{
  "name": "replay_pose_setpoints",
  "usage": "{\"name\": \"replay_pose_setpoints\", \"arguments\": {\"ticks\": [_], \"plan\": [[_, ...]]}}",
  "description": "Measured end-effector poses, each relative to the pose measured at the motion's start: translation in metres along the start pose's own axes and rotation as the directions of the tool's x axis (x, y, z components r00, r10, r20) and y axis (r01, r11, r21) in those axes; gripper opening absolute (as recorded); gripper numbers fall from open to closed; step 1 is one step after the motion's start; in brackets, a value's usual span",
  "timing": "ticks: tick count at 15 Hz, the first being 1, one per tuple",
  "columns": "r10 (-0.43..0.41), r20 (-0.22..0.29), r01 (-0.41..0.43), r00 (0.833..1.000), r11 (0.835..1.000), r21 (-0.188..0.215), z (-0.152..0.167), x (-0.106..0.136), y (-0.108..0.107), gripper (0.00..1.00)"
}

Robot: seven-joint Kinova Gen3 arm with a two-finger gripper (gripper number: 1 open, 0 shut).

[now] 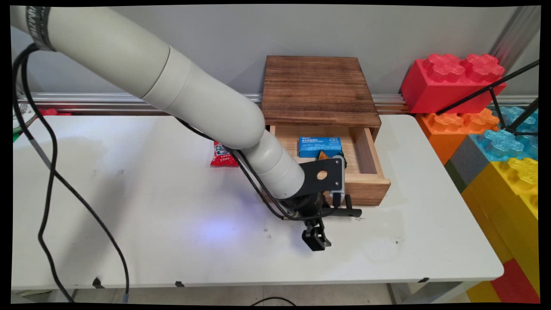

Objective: Open the drawer

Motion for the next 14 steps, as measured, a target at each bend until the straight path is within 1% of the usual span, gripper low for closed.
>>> {"name": "replay_pose_setpoints", "arguments": {"ticks": [14], "plan": [[0.001,-0.009,-0.001,1.000,0.999,-0.034,-0.004,0.005,0.036,1.00]]}}
